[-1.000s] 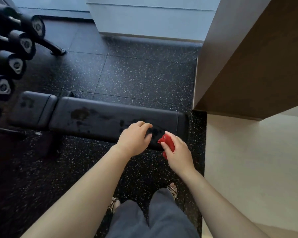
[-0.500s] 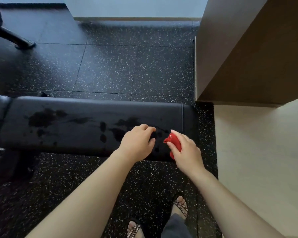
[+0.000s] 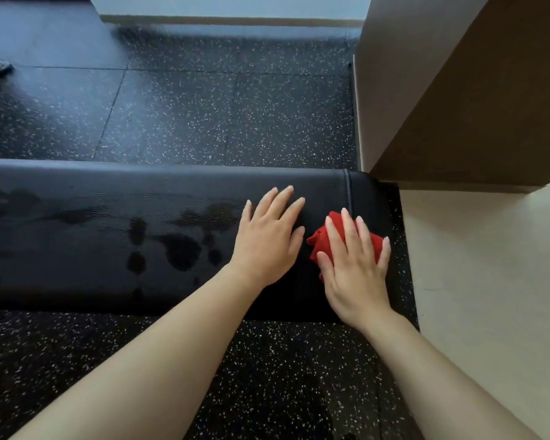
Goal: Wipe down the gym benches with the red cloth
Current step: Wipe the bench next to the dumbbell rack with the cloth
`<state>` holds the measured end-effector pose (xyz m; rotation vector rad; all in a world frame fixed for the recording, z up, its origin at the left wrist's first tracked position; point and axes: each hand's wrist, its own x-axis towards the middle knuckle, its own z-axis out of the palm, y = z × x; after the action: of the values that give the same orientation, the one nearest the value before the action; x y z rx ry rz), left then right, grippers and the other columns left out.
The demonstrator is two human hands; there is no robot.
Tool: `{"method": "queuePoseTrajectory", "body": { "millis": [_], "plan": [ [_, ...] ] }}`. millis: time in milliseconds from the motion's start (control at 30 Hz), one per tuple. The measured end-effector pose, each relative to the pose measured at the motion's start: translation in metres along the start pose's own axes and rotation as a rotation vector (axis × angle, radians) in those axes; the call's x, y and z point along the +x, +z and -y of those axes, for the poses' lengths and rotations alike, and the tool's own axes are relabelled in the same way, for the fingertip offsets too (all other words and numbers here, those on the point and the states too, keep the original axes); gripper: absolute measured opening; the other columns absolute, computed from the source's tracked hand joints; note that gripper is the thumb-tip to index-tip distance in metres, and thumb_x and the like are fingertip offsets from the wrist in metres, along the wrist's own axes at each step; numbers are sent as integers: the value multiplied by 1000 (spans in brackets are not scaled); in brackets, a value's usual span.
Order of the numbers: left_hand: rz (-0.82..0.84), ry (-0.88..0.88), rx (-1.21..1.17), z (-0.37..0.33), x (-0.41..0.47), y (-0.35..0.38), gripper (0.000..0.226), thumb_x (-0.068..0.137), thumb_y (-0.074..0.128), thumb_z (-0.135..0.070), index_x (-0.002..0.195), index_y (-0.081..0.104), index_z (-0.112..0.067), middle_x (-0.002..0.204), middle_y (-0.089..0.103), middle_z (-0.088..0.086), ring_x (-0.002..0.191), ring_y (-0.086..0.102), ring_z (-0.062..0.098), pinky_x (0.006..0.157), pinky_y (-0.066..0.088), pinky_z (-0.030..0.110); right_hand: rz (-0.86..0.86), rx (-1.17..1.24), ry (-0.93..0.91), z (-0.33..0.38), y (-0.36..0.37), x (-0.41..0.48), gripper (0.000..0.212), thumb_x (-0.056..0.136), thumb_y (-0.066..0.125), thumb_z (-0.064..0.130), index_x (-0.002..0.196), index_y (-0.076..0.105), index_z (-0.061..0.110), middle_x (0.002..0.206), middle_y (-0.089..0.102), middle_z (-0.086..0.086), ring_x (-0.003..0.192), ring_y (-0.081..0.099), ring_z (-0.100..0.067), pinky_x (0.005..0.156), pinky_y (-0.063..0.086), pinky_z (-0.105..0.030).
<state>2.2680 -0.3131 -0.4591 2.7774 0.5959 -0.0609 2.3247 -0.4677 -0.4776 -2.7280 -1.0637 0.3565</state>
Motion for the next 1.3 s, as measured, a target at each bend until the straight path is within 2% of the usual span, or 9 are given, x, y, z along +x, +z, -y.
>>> {"method": "queuePoseTrajectory", "body": {
  "millis": [133, 233, 333, 433, 533, 633, 800, 1067, 1300],
  "plan": [
    [-31, -51, 35, 2, 15, 25, 57, 96, 22, -48, 150, 18, -31, 160, 7, -6, 147, 2, 15, 116, 0, 48, -23, 4, -94, -14, -5, 19, 66, 90, 2, 52, 152, 10, 32, 160, -1, 7, 145, -7, -15, 113, -11, -49],
    [-90, -45, 63, 3, 14, 34, 70, 84, 5, -55, 149, 17, -35, 159, 9, -7, 146, 4, 14, 116, 0, 46, -21, 12, -111, -16, -10, 50, 58, 96, 16, 50, 151, 13, 32, 160, 1, 9, 146, -5, -14, 113, -9, -50],
    [-120, -42, 64, 5, 15, 36, 69, 84, 7, -56, 149, 17, -37, 159, 10, -8, 146, 5, 14, 117, 1, 46, -50, -6, -124, -20, -12, 68, 54, 100, 30, 43, 151, 18, 31, 160, 4, 8, 146, 1, -13, 114, -4, -49],
    [-135, -40, 74, 6, 17, 37, 57, 94, 21, -52, 149, 16, -36, 159, 9, -7, 146, 3, 13, 117, 2, 46, -165, -61, -183, -27, -11, 64, 59, 90, 29, 54, 146, 32, 36, 156, 24, 8, 141, 21, -13, 109, 16, -41],
    [-132, -28, 87, 6, 17, 39, 56, 97, 23, -50, 150, 13, -35, 160, 5, -7, 146, 0, 14, 118, 0, 47, -250, -52, -189, -35, -9, 47, 64, 82, 25, 67, 140, 39, 44, 148, 36, 15, 133, 33, -11, 98, 20, -33],
    [-127, -10, 109, 9, 19, 40, 57, 97, 19, -52, 150, 10, -35, 160, 2, -6, 146, -2, 13, 118, -1, 47, -273, -12, -228, -39, -3, 38, 68, 80, 19, 68, 141, 38, 44, 149, 34, 15, 134, 30, -10, 102, 15, -32],
    [-128, -14, 103, 7, 17, 40, 57, 97, 20, -53, 150, 11, -35, 160, 2, -8, 146, -2, 12, 118, -1, 46, -205, 34, -182, -32, -6, 71, 51, 97, 37, 51, 145, 32, 36, 154, 25, 9, 143, 16, -13, 113, 5, -55],
    [-117, -24, 92, 7, 17, 37, 57, 97, 22, -53, 150, 11, -37, 160, 2, -9, 146, -2, 11, 118, -1, 45, -231, -7, -243, -34, 3, 46, 63, 89, 24, 53, 147, 33, 29, 156, 23, 6, 142, 20, -15, 113, 16, -41],
    [-133, -39, 88, 6, 21, 39, 57, 95, 24, -54, 149, 8, -41, 160, 1, -10, 146, -4, 11, 118, -1, 46, -224, -8, -125, -25, -8, 110, 50, 99, 32, 47, 147, 30, 31, 155, 25, 4, 142, 20, -20, 115, 13, -44]
  ]
}}
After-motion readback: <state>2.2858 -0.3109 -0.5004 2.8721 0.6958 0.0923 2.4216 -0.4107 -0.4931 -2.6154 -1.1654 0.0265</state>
